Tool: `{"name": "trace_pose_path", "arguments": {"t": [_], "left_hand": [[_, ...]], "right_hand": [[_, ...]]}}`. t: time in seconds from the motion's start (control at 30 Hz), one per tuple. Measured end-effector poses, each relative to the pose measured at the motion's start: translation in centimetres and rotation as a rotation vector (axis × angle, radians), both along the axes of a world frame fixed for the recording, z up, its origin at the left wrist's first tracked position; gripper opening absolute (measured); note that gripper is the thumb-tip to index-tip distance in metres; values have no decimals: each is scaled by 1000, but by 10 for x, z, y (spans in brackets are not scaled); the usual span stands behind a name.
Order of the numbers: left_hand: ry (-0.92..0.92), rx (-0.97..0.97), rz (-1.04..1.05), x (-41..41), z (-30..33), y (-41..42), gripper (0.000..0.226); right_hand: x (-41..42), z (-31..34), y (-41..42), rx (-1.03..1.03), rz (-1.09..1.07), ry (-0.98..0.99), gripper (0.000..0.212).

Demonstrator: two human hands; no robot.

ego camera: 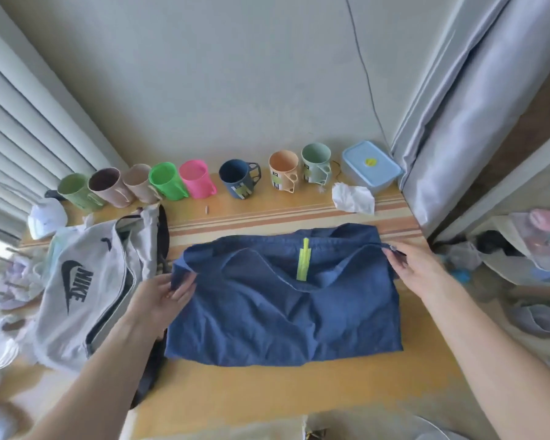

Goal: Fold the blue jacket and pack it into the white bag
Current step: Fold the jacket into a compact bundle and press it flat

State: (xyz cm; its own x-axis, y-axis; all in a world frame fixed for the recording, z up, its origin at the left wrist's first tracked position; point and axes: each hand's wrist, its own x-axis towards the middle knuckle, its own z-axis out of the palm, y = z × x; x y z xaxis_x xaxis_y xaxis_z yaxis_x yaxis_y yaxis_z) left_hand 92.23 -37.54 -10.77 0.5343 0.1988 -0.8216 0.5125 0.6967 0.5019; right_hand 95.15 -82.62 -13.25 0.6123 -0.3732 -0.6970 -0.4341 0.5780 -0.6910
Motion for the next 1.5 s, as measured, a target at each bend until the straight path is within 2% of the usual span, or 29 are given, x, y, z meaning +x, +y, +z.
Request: {"name": "trace_pose_path", "arguments": {"t": [0.07, 0.13, 0.2, 0.23, 0.27, 0.3, 0.37, 0.43, 0.6, 0.67, 0.73, 0.77, 0.83, 0.87, 0.9, 0.97, 1.0, 1.13, 1.2, 1.27, 1.33, 1.4, 1.5], "left_hand": [[35, 22, -16, 33, -22, -6, 25], [113, 109, -105, 57, -42, -14, 20], [224, 340, -295, 71, -57, -23, 22], [277, 499, -404, 74, -65, -25, 25], [307, 663, -483, 76, -74, -24, 29], [321, 810, -542, 77, -79, -20, 30], [365, 1061, -635, 74, -87, -10, 38], [422, 1202, -684, 67, -87, -1, 43], [412, 1354, -579, 48, -87, 7, 48], [352, 1379, -488, 41, -85, -1, 43], [154, 1544, -498, 36, -80, -19, 33], [-39, 1654, -591, 35, -78, -31, 33], [-438, 1792, -947, 39, -84, -56, 42], [-533, 1821, -1151, 43, -94, -65, 48], [-553, 1824, -1341, 47, -104, -72, 54], [-459, 1814, -1571, 53, -131, -75, 60], [-389, 1796, -1589, 56, -145, -73, 61], [-267, 1761, -1524, 63, -178, -59, 66], [-272, 1749, -1490, 56, -169, -61, 65], [-262, 1767, -1359, 36, -152, -58, 65], [-166, 1735, -1181, 8, -134, -46, 66], [-34, 1675, -1040, -16, -124, -33, 68], [131, 1492, -935, -27, -120, -18, 76]], "right_hand": [[35, -24, 2, -138, 54, 29, 6], [52, -49, -1, -464, 225, 85, 30], [60, -67, -4, -850, 648, 100, 56], [63, -73, -5, -992, 857, 88, 62], [66, -78, -5, -1113, 1013, 54, 60], [69, -83, -7, -1206, 1101, 19, 48], [79, -88, -10, -1319, 1112, -55, 12], [90, -92, -14, -1350, 1037, -79, 13], [111, -82, -10, -1378, 733, -150, 4], [112, -76, -3, -1412, 624, -150, 13], [100, -67, 11, -1503, 576, -210, 23], [88, -64, 23, -1536, 603, -274, 26], [56, -64, 58, -1560, 819, -383, 36], [38, -70, 75, -1570, 996, -377, 45], [22, -81, 87, -1594, 1172, -338, 54], [0, -111, 84, -1667, 1393, -204, 64], [-5, -125, 75, -1692, 1421, -140, 67], [-4, -151, 50, -1760, 1420, -40, 71], [-5, -150, 59, -1767, 1414, -17, 71], [-9, -137, 78, -1727, 1328, 23, 71], [-17, -118, 110, -1691, 1275, -42, 71], [-26, -101, 151, -1662, 1305, -214, 69], [-32, -111, 190, -1621, 1380, -300, 69]]}}
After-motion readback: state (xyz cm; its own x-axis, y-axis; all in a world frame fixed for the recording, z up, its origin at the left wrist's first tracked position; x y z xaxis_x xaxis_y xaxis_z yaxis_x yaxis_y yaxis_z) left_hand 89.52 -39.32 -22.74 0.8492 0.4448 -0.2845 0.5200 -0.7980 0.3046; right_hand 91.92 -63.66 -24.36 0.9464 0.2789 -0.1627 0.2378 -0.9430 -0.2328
